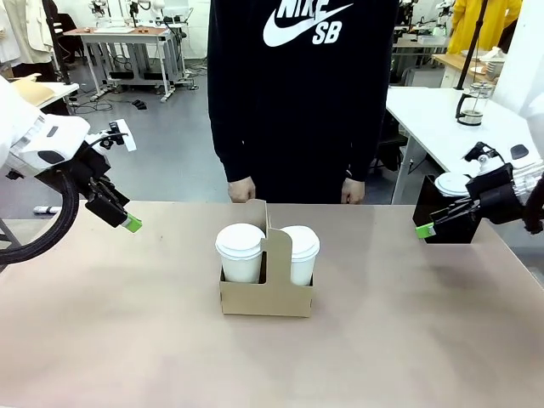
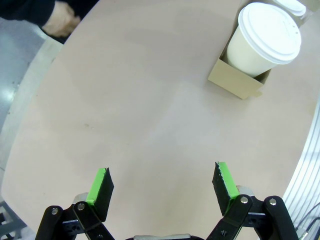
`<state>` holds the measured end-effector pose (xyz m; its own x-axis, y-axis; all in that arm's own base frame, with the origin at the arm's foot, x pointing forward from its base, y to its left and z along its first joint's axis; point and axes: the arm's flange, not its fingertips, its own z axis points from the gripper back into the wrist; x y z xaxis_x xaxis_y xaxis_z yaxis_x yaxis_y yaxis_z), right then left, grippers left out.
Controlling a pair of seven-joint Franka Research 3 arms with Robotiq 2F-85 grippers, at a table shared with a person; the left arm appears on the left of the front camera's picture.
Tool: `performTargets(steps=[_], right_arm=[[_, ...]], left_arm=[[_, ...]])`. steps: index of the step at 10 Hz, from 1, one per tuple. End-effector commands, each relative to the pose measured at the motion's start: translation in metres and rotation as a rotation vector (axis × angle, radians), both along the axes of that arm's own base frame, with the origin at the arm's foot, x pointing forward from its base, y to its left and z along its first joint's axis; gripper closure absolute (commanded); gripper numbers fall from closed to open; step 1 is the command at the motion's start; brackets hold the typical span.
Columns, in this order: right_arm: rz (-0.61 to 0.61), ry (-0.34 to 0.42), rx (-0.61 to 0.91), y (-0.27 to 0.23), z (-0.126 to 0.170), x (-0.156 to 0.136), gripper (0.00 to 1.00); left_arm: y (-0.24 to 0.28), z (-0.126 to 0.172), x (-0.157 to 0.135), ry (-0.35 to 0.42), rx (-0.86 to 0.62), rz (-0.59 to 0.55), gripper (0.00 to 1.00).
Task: Pour a drink into a cup and package it in a carrier.
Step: Insert the held 600 ml Paper Cup into the Cup Carrier.
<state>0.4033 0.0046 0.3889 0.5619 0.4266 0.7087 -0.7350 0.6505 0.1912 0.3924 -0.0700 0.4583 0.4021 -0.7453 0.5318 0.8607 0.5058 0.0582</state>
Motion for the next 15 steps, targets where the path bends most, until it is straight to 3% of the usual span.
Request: performTargets(steps=[1, 15], right_arm=[[-0.004, 0.001, 0.005, 0.0010, 0.0005, -0.0003, 0.00], [-0.004, 0.001, 0.005, 0.0010, 0.0005, -0.0003, 0.00]], left_arm=[[-0.0006, 0.0005, -0.0002, 0.010, -0.017, 0.004, 0.00], [-0.0006, 0.0005, -0.0002, 0.010, -0.017, 0.004, 0.00]])
